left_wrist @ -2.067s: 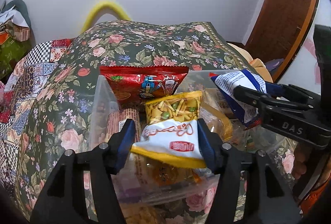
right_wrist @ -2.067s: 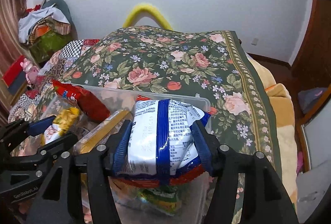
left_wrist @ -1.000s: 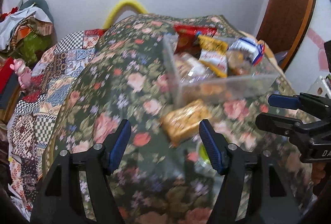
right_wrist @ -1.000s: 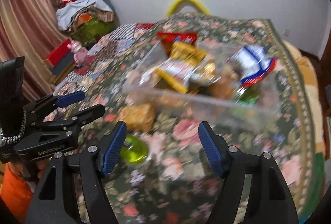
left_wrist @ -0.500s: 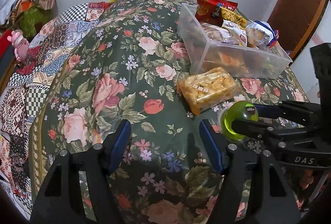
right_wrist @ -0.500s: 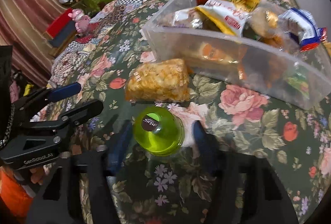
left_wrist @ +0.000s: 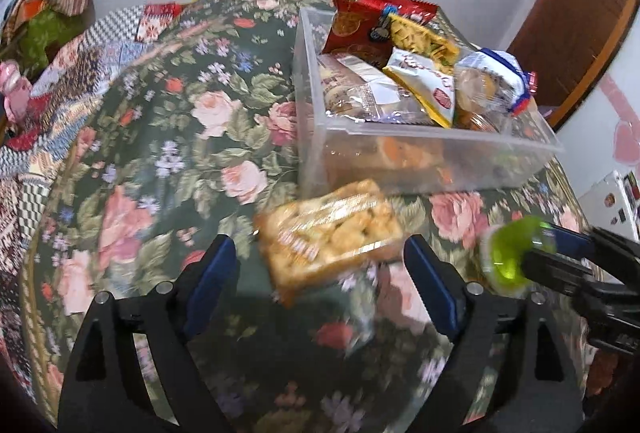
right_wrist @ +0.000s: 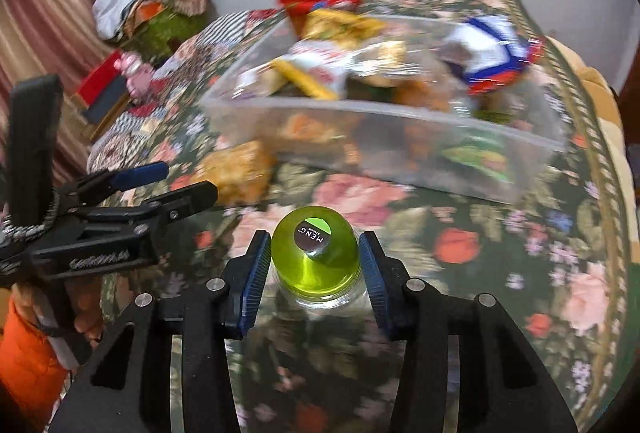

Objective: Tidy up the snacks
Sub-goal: 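Grasp the green-capped bottle with the right tool while the left tool grasps the cracker pack, then place the bottle and cracker pack into the clear box and open both tools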

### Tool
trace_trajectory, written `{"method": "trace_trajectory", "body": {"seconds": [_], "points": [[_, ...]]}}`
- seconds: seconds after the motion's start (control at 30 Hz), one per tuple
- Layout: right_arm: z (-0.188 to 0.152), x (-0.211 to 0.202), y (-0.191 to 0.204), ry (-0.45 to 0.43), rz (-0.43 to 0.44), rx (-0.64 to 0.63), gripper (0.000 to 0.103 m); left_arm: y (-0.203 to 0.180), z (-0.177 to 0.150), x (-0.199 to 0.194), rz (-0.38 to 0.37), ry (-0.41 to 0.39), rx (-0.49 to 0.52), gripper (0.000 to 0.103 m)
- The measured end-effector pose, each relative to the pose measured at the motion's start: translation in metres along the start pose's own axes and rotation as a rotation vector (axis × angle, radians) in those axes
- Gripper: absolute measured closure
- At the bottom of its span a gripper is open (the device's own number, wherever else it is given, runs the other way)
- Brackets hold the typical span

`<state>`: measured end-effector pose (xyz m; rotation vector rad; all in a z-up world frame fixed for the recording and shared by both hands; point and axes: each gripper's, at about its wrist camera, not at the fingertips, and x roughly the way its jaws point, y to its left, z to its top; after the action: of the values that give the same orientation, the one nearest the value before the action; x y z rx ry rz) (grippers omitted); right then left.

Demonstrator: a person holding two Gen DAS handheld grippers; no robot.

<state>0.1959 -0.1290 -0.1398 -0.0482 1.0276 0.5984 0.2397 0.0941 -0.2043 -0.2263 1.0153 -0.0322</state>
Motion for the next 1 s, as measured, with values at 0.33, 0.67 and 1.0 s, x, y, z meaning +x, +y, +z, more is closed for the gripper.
{"method": "trace_trajectory", "body": {"seconds": [0.33, 0.67, 1.0], "points": [[-0.006, -0.02, -0.033, -0.048, -0.021, 0.069, 0.061, -0.007, 0.011, 0.035, -0.062, 0.074, -0.081, 0.015], [-0.006, -0.023, -0.04, -0.058, -0.024, 0.087, 0.061, -0.023, -0.002, 0.027, -0.051, 0.064, 0.022, 0.058], [0.002, -0.043, -0.044, -0.11, -0.041, 0.097, 0.061, -0.038, -0.017, -0.027, -0.075, -0.007, 0.083, 0.058]]}}
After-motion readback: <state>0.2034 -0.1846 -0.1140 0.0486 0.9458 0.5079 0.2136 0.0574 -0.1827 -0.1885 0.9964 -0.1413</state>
